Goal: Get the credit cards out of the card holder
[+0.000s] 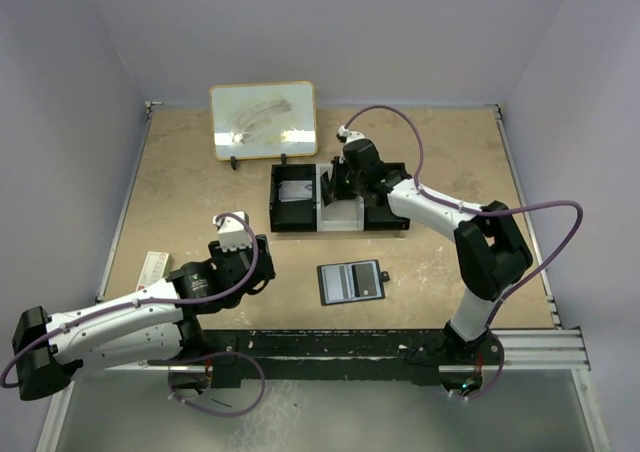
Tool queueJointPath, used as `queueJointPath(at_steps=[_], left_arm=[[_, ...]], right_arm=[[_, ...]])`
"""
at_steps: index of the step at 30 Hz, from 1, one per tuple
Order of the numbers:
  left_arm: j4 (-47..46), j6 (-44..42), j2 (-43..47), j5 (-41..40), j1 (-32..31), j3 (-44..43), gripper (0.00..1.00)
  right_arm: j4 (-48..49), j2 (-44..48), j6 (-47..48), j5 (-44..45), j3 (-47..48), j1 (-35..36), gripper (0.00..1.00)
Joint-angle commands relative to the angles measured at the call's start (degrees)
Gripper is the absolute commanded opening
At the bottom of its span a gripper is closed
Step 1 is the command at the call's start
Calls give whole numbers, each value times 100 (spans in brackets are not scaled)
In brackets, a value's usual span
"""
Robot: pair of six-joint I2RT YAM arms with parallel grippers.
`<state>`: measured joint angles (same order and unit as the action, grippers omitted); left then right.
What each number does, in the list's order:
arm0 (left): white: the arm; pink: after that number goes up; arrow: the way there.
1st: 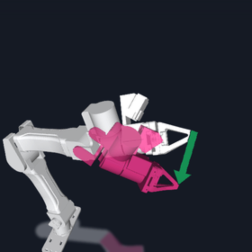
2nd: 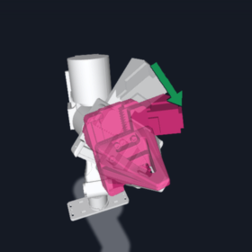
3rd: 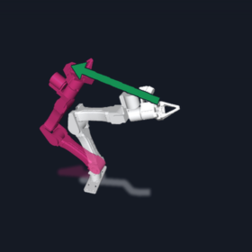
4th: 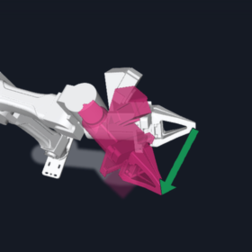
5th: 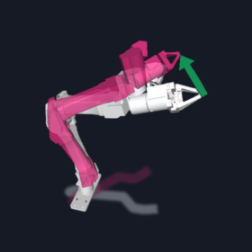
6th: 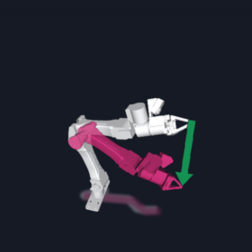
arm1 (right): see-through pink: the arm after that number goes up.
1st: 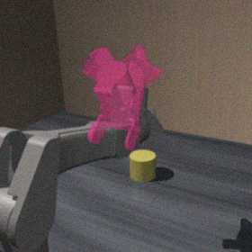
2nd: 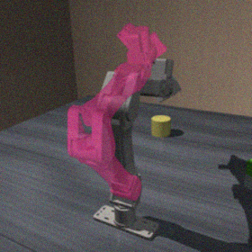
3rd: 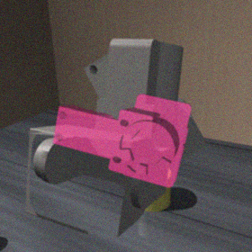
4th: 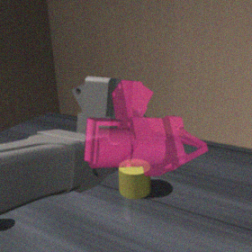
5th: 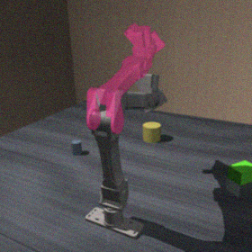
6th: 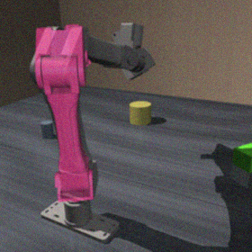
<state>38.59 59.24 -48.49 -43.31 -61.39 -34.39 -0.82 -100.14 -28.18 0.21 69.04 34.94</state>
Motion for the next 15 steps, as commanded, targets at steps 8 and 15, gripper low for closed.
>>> queueJointPath(at_steps=[8,15], left_arm=[[162,87,121,-254,48,-270,71],[110,61,162,-215,47,-270,71]], right_arm=[[700,431,1558,858,-88,43,0],[2924,939,4716,123,-1536,47,0]])
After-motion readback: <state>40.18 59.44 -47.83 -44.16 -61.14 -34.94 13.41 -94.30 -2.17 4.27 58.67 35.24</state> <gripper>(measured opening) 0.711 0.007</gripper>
